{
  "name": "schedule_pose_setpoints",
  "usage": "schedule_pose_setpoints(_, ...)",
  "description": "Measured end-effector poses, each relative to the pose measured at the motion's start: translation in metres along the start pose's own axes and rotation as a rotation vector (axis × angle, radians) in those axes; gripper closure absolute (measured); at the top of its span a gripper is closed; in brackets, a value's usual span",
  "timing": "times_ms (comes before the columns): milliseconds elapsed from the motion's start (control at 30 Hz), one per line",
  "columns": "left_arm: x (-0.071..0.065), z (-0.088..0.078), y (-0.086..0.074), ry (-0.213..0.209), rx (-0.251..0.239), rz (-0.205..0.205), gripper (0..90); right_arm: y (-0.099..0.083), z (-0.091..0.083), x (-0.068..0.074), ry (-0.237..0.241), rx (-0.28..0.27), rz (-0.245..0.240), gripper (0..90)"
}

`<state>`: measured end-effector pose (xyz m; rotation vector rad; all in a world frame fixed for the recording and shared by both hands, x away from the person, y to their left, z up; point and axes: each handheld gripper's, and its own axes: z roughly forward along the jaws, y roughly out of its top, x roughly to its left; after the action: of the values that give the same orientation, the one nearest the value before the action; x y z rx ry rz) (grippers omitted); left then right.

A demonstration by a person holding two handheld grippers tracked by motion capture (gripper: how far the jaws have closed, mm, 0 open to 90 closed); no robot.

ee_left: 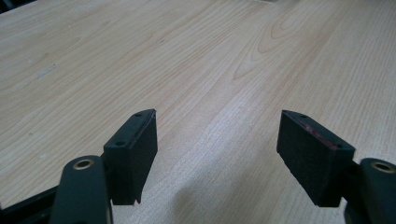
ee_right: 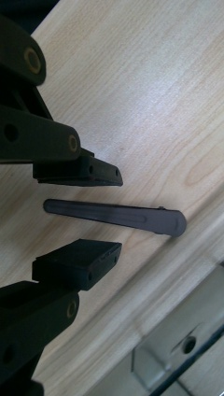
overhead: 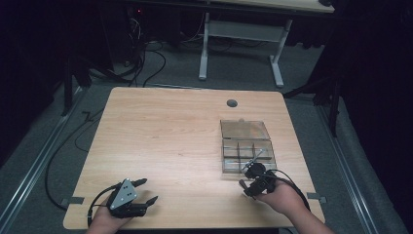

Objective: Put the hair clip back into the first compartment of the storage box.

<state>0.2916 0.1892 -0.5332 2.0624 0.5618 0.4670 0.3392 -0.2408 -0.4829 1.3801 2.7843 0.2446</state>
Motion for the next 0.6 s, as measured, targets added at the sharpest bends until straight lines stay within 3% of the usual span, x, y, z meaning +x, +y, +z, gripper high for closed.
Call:
schedule_pose_setpoints(367, 0.000, 0.000, 0.000, -0.004, 0.001, 0.004, 29.4, 0.015, 0.004, -0.001, -0.002, 0.027, 0.001, 69.0)
schedule_pose_setpoints(433, 0.000, 0.000, 0.000, -0.004, 0.000, 0.004, 29.4, 0.017, 0.004, 0.002, -0.005, 0.052, 0.032, 70.0)
schedule_pose_setpoints(467, 0.000, 0.000, 0.000, -0.004, -0.001, 0.004, 29.4, 0.019, 0.006, -0.001, -0.010, 0.042, -0.021, 70.2)
schedule_pose_setpoints(567, 0.000, 0.000, 0.000, -0.006, -0.001, 0.004, 29.4, 0.022, 0.008, -0.002, -0.015, 0.046, -0.039, 71.4)
schedule_pose_setpoints(600, 0.000, 0.000, 0.000, -0.006, -0.001, 0.004, 29.4, 0.022, 0.008, 0.000, -0.015, 0.049, -0.011, 71.6)
